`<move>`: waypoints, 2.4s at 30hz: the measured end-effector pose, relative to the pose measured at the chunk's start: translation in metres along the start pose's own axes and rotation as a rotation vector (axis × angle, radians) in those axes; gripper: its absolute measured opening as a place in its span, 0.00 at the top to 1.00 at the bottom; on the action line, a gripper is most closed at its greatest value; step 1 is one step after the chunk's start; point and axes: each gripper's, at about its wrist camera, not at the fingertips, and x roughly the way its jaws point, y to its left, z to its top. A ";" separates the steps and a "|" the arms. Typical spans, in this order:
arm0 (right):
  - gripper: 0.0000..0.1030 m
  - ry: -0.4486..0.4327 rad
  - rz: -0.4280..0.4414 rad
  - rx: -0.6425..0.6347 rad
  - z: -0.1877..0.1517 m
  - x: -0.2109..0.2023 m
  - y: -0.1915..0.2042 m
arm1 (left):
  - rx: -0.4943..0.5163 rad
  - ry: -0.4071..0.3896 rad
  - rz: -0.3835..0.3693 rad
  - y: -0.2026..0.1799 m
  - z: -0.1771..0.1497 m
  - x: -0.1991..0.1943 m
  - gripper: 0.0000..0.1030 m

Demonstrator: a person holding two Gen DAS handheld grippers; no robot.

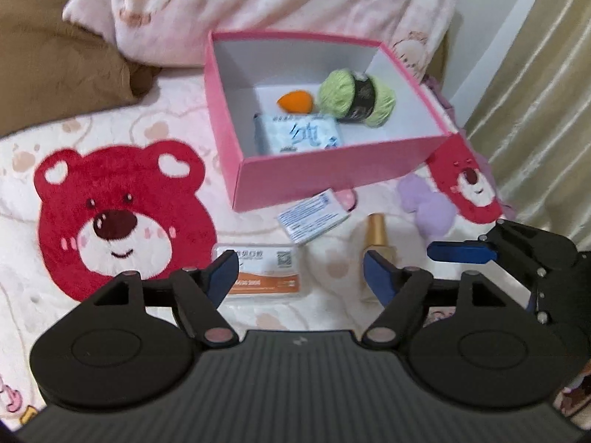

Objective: Organize objects
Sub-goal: 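Move the left gripper to the white-and-orange dental floss box, then close the left gripper on the dental floss box and lift it, then carry the floss box with the left gripper into the pink box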

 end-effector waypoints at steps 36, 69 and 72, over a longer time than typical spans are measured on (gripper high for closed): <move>0.09 0.015 -0.078 0.056 -0.035 0.100 0.010 | -0.338 0.066 -0.089 0.046 -0.043 0.103 0.43; 0.07 0.037 -0.125 0.046 -0.032 0.041 0.012 | -0.334 0.036 -0.080 -0.010 -0.046 0.050 0.47; 0.07 -0.012 -0.118 0.040 -0.025 0.013 0.009 | -0.331 -0.010 -0.104 -0.023 -0.043 0.030 0.47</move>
